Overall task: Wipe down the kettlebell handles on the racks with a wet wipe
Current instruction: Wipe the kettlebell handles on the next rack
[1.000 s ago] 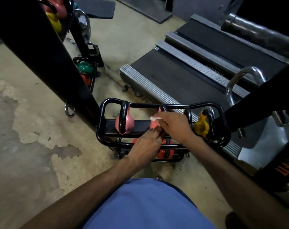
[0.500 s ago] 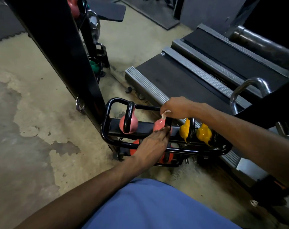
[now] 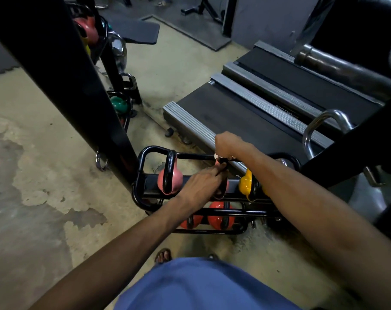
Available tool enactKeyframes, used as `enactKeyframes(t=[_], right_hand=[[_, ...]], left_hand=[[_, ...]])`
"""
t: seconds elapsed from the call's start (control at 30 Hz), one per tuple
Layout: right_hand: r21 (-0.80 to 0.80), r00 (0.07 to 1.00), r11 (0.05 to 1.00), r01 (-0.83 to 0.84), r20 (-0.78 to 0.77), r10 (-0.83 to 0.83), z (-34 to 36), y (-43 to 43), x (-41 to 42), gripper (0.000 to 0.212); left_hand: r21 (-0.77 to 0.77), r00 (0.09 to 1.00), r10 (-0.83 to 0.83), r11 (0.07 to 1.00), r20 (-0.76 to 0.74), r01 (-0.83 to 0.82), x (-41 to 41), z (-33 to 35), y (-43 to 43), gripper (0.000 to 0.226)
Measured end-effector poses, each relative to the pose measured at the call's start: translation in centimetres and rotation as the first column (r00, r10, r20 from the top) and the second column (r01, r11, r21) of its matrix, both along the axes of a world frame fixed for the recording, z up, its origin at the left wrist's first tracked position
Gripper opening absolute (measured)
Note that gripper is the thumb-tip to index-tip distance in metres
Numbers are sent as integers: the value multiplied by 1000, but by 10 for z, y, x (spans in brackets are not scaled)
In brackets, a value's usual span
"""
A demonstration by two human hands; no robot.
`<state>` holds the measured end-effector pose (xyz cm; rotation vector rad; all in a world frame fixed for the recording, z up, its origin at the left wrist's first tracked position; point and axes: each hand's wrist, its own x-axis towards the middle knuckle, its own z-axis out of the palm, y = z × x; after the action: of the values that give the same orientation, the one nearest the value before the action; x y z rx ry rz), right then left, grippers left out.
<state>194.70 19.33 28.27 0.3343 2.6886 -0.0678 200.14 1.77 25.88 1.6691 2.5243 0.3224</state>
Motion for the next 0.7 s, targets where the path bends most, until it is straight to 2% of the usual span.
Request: enactKeyframes(t=[0.1,0.17,0.23,0.27,0.33,0.37,0.4,0.43,0.47,0.5,0.53,0.57,0.63,0.67,0.7], right_hand=[[-20,999,1000,-3,-49,2,5,-3,5,27],[-124,987,982,145,-58,-153,0,6,12,25],[-302,921,881,365,-23,-389,-8,14,25,22],[-403,859,789,463,-16,-512,-14,15,32,22],[-599,669,542,589,-14,-743,-32,12,45,17],[-704,559,361,611,62,-827,-42,9,51,15],[-792,469,123,598,221,-855,-51,5,56,16],[-825,412,-126,550,400,-819,-58,2,60,21],[-807,393,-318,497,536,-747,-60,0,65,24],[-777,399,-454,437,620,-676,-59,-2,69,27],[-748,384,-534,395,662,-643,-62,-1,70,31],[-736,367,-584,342,677,-638,-61,-2,71,34],[-781,296,-543,310,622,-725,-63,-5,67,30],[-845,266,-415,338,508,-819,-65,-5,66,25],[-896,263,-217,387,332,-906,-67,-3,65,21]], left_hand=[[-16,1000,6,1000,27,-5,-1,-5,0,61],[-5,1000,0,1000,14,0,0,-6,-1,57],[22,1000,-5,1000,21,4,1,-5,-1,53],[38,999,-5,999,39,4,1,-3,-1,53],[71,996,-12,997,87,6,-1,-2,-1,60],[81,994,-18,997,104,9,-3,-3,-1,64],[76,993,-21,997,115,12,-3,-4,-1,68],[67,992,-20,998,121,12,-4,-5,-1,71],[58,992,-19,998,124,11,-5,-7,0,73],[55,992,-17,998,122,11,-5,-8,0,73],[56,993,-17,998,117,11,-5,-9,1,74],[58,994,-18,998,110,12,-4,-10,2,75],[52,994,-15,999,108,9,-3,-10,2,75],[52,994,-15,999,111,9,-3,-9,2,75],[53,993,-18,999,113,12,-4,-9,1,74]])
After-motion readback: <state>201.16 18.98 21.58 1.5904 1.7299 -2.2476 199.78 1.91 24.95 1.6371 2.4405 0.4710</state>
